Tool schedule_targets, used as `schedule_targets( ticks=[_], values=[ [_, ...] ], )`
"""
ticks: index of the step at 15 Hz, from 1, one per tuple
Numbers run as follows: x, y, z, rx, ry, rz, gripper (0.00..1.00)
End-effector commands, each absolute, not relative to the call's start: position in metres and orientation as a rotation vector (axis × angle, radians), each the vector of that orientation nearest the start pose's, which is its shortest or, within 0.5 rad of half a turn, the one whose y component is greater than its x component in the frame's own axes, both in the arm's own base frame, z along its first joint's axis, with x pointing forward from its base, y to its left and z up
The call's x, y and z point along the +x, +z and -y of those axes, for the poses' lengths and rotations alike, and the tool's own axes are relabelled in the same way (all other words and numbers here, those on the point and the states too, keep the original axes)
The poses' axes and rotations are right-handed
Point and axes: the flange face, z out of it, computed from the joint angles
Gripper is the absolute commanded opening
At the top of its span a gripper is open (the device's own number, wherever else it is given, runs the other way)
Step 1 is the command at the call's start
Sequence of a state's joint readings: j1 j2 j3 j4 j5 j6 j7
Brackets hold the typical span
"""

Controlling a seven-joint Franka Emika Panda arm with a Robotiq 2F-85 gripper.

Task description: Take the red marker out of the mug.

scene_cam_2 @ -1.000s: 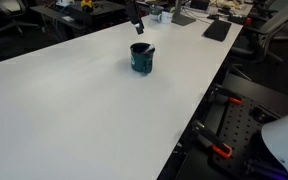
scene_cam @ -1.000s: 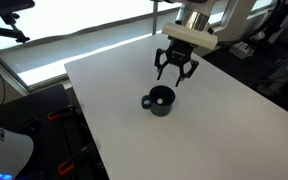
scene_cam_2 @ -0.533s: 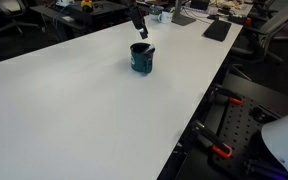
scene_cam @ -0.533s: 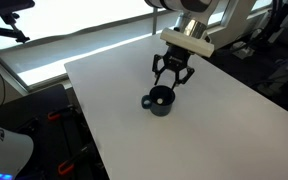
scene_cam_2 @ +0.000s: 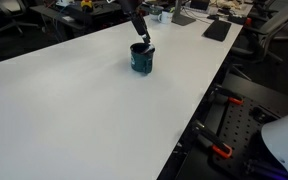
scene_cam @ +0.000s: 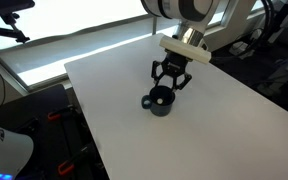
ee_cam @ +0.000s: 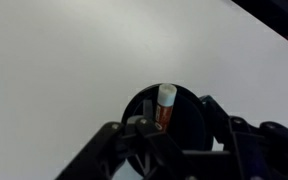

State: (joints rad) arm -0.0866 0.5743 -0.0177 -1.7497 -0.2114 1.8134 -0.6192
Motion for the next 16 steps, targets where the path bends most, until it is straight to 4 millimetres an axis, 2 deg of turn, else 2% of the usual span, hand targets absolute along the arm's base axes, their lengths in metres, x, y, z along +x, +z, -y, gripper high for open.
schedule_targets(
  ticks=[1, 5, 7, 11, 13, 16],
  values=[
    [0.600, 0.212, 0.081, -2.895, 0.895, 0.930, 0.57],
    [0.599, 0.206, 0.083, -2.889, 0.912, 0.940, 0.59],
    [0.597, 0.203, 0.084, -2.883, 0.921, 0.941, 0.55],
    [0.595, 0.201, 0.086, -2.872, 0.928, 0.942, 0.53],
    [0.595, 0.200, 0.087, -2.866, 0.935, 0.940, 0.58],
    [0.594, 0.197, 0.088, -2.855, 0.944, 0.937, 0.54]
  ],
)
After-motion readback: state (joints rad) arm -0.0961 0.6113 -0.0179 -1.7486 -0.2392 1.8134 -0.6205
